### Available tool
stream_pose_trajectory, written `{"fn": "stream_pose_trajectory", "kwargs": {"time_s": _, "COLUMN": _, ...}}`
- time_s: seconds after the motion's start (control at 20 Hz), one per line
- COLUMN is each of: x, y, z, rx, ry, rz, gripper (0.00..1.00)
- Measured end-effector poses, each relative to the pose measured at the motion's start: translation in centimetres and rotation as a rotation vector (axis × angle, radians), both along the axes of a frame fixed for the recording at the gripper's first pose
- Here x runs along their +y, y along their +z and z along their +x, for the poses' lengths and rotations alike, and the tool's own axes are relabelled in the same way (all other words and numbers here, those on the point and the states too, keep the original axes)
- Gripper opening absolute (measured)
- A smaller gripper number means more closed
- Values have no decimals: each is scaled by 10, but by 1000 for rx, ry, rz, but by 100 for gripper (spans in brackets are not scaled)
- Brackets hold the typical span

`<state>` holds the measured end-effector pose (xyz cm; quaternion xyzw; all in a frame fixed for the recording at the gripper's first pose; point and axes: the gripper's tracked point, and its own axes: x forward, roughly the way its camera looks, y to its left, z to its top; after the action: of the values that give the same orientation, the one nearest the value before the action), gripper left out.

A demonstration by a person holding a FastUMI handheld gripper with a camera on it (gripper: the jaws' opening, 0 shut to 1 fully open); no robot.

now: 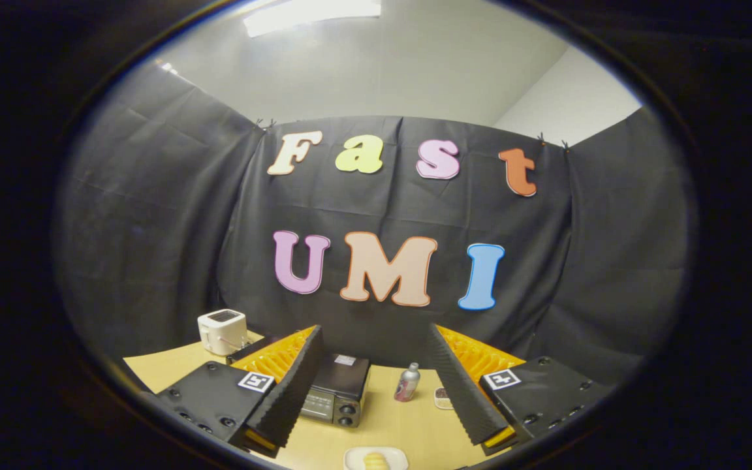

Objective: Open the toaster oven, put the food inside, and close the toaster oven door.

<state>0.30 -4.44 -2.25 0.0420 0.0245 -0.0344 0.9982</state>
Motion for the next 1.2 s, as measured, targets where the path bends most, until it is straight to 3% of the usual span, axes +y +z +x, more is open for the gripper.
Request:
{"fn": "stream_pose_trajectory", "kwargs": {"time_s": 0.4, "x": 28, "y": -33, "z": 11, "rx": -4, "ry": 41, "rz": 53, "gripper": 100}}
{"fn": "stream_pose_trajectory", "kwargs": {"time_s": 0.8, "x": 91, "y": -139, "z": 28, "rx": -15, "ry": 120, "rz": 229, "gripper": 100}}
{"fn": "stream_pose_trajectory", "kwargs": {"time_s": 1.2, "x": 94, "y": -253, "z": 67, "rx": 71, "ry": 10, "rz": 288, "gripper": 100}}
